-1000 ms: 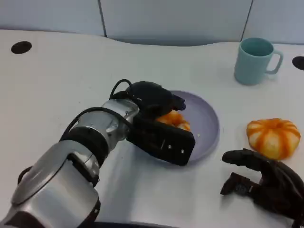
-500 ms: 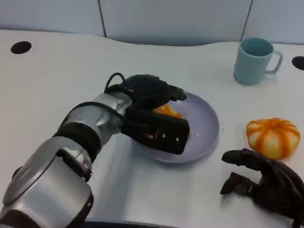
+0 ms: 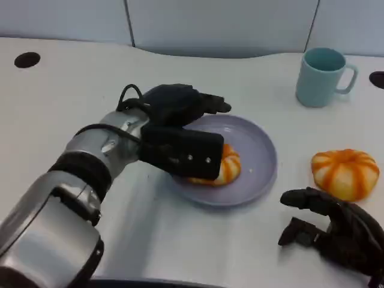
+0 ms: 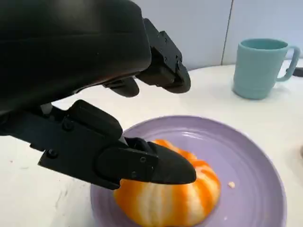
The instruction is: Grasp the bread from the table and place it into the plate.
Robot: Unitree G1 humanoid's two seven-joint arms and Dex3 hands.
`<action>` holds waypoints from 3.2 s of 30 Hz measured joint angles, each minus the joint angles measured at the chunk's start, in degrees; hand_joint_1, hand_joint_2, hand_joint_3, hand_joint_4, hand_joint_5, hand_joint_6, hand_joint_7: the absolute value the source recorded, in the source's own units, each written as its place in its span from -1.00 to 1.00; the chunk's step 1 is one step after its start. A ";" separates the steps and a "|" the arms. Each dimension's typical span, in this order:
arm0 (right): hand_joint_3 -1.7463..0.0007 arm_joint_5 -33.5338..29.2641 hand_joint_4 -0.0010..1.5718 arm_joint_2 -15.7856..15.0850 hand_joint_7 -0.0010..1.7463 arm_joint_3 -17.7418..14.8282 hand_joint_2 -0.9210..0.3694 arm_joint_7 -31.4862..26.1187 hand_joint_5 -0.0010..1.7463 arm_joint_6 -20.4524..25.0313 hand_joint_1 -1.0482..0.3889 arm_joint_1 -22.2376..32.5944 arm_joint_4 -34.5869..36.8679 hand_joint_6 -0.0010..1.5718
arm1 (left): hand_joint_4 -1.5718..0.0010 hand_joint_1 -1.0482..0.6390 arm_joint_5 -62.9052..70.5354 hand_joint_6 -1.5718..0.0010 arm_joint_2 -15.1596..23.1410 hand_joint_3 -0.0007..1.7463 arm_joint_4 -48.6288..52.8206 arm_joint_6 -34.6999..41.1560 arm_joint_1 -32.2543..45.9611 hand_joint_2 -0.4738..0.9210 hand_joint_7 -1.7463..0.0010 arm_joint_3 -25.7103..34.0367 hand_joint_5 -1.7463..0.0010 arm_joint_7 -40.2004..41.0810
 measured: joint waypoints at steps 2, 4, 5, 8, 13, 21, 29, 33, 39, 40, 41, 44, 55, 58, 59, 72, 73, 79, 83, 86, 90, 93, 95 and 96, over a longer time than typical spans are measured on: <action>0.84 0.05 -0.36 -0.13 -0.14 -0.19 -1.00 0.49 0.54 -0.05 -0.11 -0.24 0.52 -0.19 | 0.81 -0.61 -2.98 0.52 1.06 -0.71 -0.32 -2.72 1.48 1.00 0.91 2.51 0.34 -0.48; 0.84 0.04 -0.37 -0.35 -0.14 -0.31 -1.00 0.86 0.54 -0.06 -0.10 -0.42 0.89 -0.20 | 0.81 -0.62 -4.29 0.52 2.05 -0.70 -0.41 -3.44 2.52 1.00 0.92 3.95 0.34 -1.39; 0.84 0.04 -0.37 -0.44 -0.15 -0.39 -1.00 0.99 0.54 -0.13 -0.10 -0.52 1.15 -0.20 | 0.80 -0.62 -4.70 0.52 2.46 -0.70 -0.42 -3.48 3.00 1.00 0.92 4.28 0.34 -1.81; 0.84 0.03 -0.35 -0.50 -0.15 -0.54 -1.00 1.21 0.54 -0.59 -0.11 -0.84 1.90 -0.18 | 0.80 -0.61 -5.05 0.52 3.55 -0.69 -0.57 -4.02 3.75 1.00 0.92 4.97 0.33 -2.58; 0.84 0.03 -0.36 -0.47 -0.16 -0.53 -1.00 1.25 0.53 -0.91 -0.10 -0.89 2.09 -0.18 | 0.74 -0.59 -6.13 0.48 4.18 -0.75 -1.86 -4.85 4.57 1.00 0.91 6.60 0.31 -2.98; 0.82 0.02 -0.37 -0.42 -0.17 -0.52 -1.00 1.26 0.54 -0.92 -0.09 -0.90 2.09 -0.19 | 0.70 -0.54 -12.34 0.45 4.72 -0.78 -2.46 -7.43 7.19 1.00 0.91 11.74 0.26 -7.09; 0.82 0.00 -0.37 -0.37 -0.17 -0.49 -1.00 1.30 0.54 -0.91 -0.09 -0.99 2.13 -0.18 | 0.56 -0.38 -22.89 0.36 4.51 -0.75 -5.80 -8.83 11.38 1.00 0.89 19.52 0.15 -14.58; 0.81 0.02 -0.36 -0.44 -0.17 -0.68 -1.00 1.22 0.54 -0.92 -0.08 -0.98 2.19 -0.18 | 0.53 -0.39 -32.16 0.32 4.31 -0.72 -10.00 -8.85 17.17 1.00 0.89 25.59 0.12 -20.81; 0.81 0.01 -0.37 -0.40 -0.17 -0.63 -1.00 1.24 0.54 -0.92 -0.09 -0.99 2.39 -0.18 | 0.51 -0.39 -35.17 0.30 4.29 -0.72 -16.87 -5.39 21.11 1.00 0.89 27.44 0.11 -23.35; 0.81 0.02 -0.37 -0.39 -0.17 -0.63 -1.00 1.24 0.54 -0.91 -0.09 -1.00 2.39 -0.18 | 0.51 -0.39 -35.94 0.30 4.26 -0.72 -18.52 -4.55 21.83 1.00 0.89 27.69 0.11 -23.71; 0.81 0.02 -0.37 -0.39 -0.17 -0.62 -1.00 1.25 0.54 -0.91 -0.09 -1.00 2.38 -0.18 | 0.51 -0.39 -36.36 0.30 4.25 -0.72 -19.87 -3.74 22.54 1.00 0.89 27.89 0.11 -23.95; 0.81 0.03 -0.37 -0.40 -0.17 -0.62 -1.00 1.27 0.54 -0.91 -0.09 -1.00 2.37 -0.18 | 0.49 -0.36 -36.61 0.29 4.24 -0.73 -22.40 -1.75 24.06 1.00 0.90 28.16 0.10 -24.26; 0.81 0.02 -0.37 -0.41 -0.16 -0.65 -1.00 1.23 0.54 -0.83 -0.08 -1.02 2.37 -0.18 | 0.48 -0.35 -38.95 0.29 4.05 -0.75 -28.54 3.06 27.40 1.00 0.91 28.99 0.09 -25.53; 0.81 0.02 -0.37 -0.41 -0.16 -0.64 -1.00 1.23 0.54 -0.83 -0.08 -1.02 2.37 -0.18 | 0.48 -0.35 -38.95 0.28 4.05 -0.75 -28.96 3.18 27.40 1.00 0.91 28.99 0.09 -25.53; 0.81 0.02 -0.37 -0.41 -0.16 -0.64 -1.00 1.23 0.54 -0.83 -0.08 -1.02 2.37 -0.18 | 0.48 -0.35 -38.95 0.28 4.04 -0.75 -29.00 3.23 27.40 1.00 0.91 28.99 0.09 -25.53; 0.83 -0.10 -0.36 -0.22 -0.17 -0.52 -1.00 0.77 0.53 -0.70 -0.08 -1.04 2.39 -0.19 | 0.43 -0.23 -62.44 0.06 -1.46 -0.65 -52.08 28.12 46.08 1.00 0.66 38.56 -0.49 -28.81; 0.82 -0.09 -0.36 -0.21 -0.17 -0.52 -1.00 0.76 0.53 -0.67 -0.08 -0.99 2.39 -0.19 | 0.43 -0.23 -62.88 0.06 -1.50 -0.65 -53.00 28.91 46.17 1.00 0.65 38.69 -0.49 -28.77; 0.82 -0.02 -0.35 -0.21 -0.16 -0.57 -1.00 0.75 0.52 -0.67 -0.07 -0.91 2.32 -0.18 | 0.49 -0.24 -64.17 0.11 -2.15 -0.67 -56.71 33.36 48.00 1.00 0.52 39.66 -0.62 -28.22; 0.83 0.01 -0.36 -0.24 -0.17 -0.62 -1.00 0.70 0.51 -0.65 -0.08 -0.99 2.18 -0.18 | 0.48 -0.22 -64.89 0.18 -2.92 -0.68 -58.46 36.03 50.36 1.00 0.34 40.27 -0.70 -27.23; 0.84 -0.03 -0.35 -0.25 -0.17 -0.62 -1.00 0.70 0.51 -0.65 -0.09 -1.00 2.28 -0.17 | 0.45 -0.20 -66.37 0.19 -3.27 -0.67 -58.81 38.12 51.28 1.00 0.25 40.90 -0.75 -27.04; 0.84 -0.05 -0.35 -0.24 -0.18 -0.62 -1.00 0.69 0.51 -0.57 -0.09 -0.98 2.38 -0.17 | 0.50 -0.20 -67.79 0.29 -3.46 -0.63 -58.89 40.60 52.32 1.00 0.07 41.96 -0.84 -26.77; 0.83 -0.07 -0.34 -0.24 -0.18 -0.59 -1.00 0.60 0.51 -0.55 -0.08 -0.90 2.24 -0.17 | 0.53 -0.23 -67.77 0.35 -3.48 -0.64 -58.90 40.36 52.91 1.00 -0.10 42.07 -0.93 -26.72; 0.83 -0.06 -0.34 -0.25 -0.18 -0.60 -1.00 0.62 0.50 -0.55 -0.08 -0.87 2.17 -0.17 | 0.54 -0.24 -67.77 0.39 -3.56 -0.62 -58.70 39.54 53.46 1.00 -0.17 42.07 -0.97 -27.23; 0.83 -0.06 -0.34 -0.26 -0.18 -0.61 -1.00 0.63 0.50 -0.56 -0.08 -0.88 2.17 -0.17 | 0.53 -0.24 -67.77 0.40 -3.68 -0.62 -58.41 39.08 53.60 1.00 -0.19 42.07 -0.97 -27.72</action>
